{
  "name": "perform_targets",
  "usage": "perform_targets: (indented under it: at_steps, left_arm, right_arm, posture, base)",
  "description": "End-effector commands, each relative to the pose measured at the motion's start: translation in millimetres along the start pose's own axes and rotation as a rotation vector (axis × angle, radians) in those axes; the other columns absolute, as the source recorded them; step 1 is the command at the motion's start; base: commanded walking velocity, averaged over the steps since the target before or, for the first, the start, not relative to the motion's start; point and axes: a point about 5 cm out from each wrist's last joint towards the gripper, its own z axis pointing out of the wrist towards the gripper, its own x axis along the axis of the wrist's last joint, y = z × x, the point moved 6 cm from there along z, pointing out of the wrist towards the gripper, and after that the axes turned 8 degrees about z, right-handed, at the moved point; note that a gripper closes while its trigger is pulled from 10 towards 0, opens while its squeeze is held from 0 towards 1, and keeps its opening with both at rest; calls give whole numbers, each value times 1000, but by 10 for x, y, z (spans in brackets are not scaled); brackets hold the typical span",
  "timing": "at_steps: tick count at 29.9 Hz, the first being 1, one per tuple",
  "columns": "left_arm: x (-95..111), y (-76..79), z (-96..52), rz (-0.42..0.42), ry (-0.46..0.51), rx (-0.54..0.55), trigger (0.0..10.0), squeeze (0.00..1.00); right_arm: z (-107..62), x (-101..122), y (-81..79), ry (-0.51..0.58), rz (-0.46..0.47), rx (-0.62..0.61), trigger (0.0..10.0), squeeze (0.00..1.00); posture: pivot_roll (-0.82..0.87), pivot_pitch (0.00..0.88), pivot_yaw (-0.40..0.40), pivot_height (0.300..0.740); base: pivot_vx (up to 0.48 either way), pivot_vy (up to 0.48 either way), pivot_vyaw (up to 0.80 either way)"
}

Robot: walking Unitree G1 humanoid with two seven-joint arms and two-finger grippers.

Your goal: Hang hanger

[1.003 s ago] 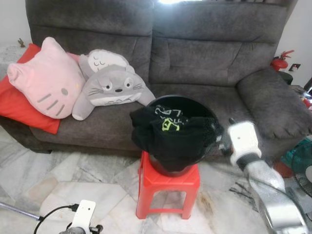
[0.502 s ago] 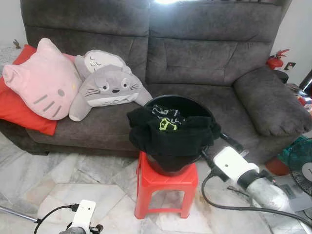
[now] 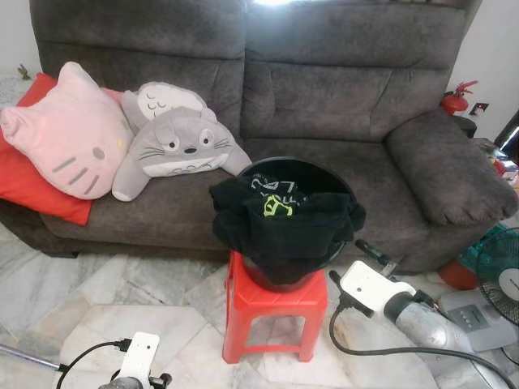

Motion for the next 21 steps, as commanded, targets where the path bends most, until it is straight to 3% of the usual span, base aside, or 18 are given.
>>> perform_targets:
  at_steps: [1, 21]
  left_arm:
    - [-32, 30, 1, -5, -14, -10, 10000, 0]
    - [-24, 21, 0, -2, -8, -5, 10000, 0]
  right_arm:
    - [28, 21, -22, 23, 3, 0, 10000, 0]
    - [118, 63, 23, 135, 77, -81, 10000, 0]
  posture:
    - [-191, 18, -67, 740]
    - [-195, 19, -59, 740]
  base:
    - [0, 0, 0]
    - [0, 0, 0]
